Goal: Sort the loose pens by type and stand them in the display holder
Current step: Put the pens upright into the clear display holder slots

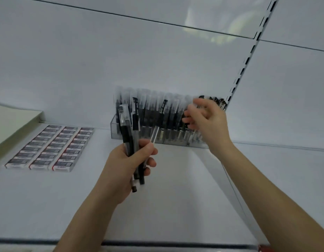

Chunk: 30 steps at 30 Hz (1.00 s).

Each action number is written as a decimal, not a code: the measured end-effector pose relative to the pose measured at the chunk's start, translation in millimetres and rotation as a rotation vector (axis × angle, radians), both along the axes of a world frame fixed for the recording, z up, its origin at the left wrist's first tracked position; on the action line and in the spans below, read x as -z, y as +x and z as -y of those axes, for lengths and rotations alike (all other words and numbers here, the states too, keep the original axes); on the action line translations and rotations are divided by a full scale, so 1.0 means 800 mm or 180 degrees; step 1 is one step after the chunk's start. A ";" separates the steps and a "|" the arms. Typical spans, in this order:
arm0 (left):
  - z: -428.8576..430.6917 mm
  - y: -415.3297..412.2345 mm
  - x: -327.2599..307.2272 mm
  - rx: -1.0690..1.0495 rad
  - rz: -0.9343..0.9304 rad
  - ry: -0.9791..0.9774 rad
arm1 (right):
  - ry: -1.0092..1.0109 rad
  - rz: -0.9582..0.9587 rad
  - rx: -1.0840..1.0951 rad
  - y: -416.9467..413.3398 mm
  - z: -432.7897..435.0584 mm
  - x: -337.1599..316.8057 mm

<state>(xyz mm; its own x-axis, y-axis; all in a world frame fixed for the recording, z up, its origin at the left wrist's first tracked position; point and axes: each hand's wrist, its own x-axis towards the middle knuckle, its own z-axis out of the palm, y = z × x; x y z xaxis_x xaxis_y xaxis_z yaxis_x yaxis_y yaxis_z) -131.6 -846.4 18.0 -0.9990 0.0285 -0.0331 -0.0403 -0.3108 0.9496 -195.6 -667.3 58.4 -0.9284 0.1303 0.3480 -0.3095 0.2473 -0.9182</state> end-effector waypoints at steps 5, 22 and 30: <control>-0.017 -0.006 -0.009 0.0483 -0.0112 -0.0121 | -0.0466 0.0532 -0.0494 0.024 0.015 -0.010; -0.020 -0.018 -0.008 0.0680 0.0133 -0.0395 | 0.0141 -0.0509 0.1123 -0.017 -0.063 -0.023; -0.018 -0.017 -0.009 0.0654 0.0368 -0.0073 | 0.0832 -0.0536 0.1131 -0.029 -0.058 -0.023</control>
<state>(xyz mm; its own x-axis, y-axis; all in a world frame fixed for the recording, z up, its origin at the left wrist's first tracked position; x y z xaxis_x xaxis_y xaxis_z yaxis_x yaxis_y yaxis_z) -145.0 -832.2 25.4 -0.9618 0.2289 -0.1499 -0.2094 -0.2630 0.9418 -218.6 -620.7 76.8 -0.7700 0.3178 0.5533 -0.3031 0.5810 -0.7554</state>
